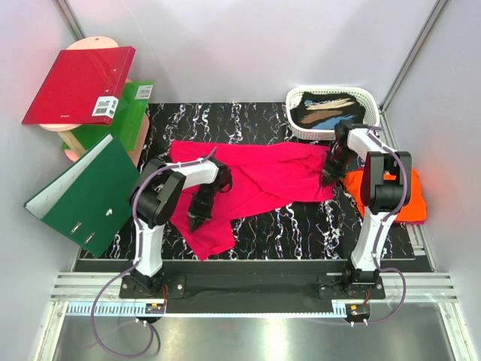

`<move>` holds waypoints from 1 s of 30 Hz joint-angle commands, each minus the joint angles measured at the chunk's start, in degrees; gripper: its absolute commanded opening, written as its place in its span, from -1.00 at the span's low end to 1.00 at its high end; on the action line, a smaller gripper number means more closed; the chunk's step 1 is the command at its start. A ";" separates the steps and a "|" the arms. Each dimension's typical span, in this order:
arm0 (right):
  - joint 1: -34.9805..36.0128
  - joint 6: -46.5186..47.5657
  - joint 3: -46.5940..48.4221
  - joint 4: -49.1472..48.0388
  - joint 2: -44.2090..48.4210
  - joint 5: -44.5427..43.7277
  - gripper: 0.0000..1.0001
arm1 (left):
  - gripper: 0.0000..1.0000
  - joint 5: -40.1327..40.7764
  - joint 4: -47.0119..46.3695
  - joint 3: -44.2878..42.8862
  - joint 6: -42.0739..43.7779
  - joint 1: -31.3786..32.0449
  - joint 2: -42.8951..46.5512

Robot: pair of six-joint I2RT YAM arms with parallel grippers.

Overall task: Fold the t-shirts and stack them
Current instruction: Fold the flattened tshirt in 1/3 of the way

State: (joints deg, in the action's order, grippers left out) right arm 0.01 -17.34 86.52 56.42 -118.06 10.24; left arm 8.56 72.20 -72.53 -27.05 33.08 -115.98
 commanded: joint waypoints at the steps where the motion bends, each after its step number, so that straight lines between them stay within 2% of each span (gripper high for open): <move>1: 0.25 1.70 4.97 2.64 0.20 -4.52 -1.00 | -1.00 3.22 2.85 0.02 -0.90 0.23 -0.91; 8: -1.59 1.87 8.57 4.04 -1.55 -6.99 -1.00 | -1.00 5.59 3.82 -0.42 -1.87 0.23 -2.23; 24: -9.94 1.70 17.71 6.51 -2.35 1.88 -1.00 | -1.00 9.46 4.26 0.64 -3.01 0.23 -4.69; 28: -10.91 1.08 19.73 6.15 -4.18 0.84 -1.00 | -1.00 9.81 4.26 1.08 -2.75 0.23 -4.95; 30: -10.91 1.34 21.57 6.24 -5.86 -0.13 -0.80 | -1.00 9.99 4.26 1.25 -2.75 0.23 -4.87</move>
State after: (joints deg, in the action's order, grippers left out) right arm -9.45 -16.53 102.85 65.01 -121.56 13.72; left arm 15.46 74.67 -72.75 -29.85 33.78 -118.91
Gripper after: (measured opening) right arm 0.041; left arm 0.009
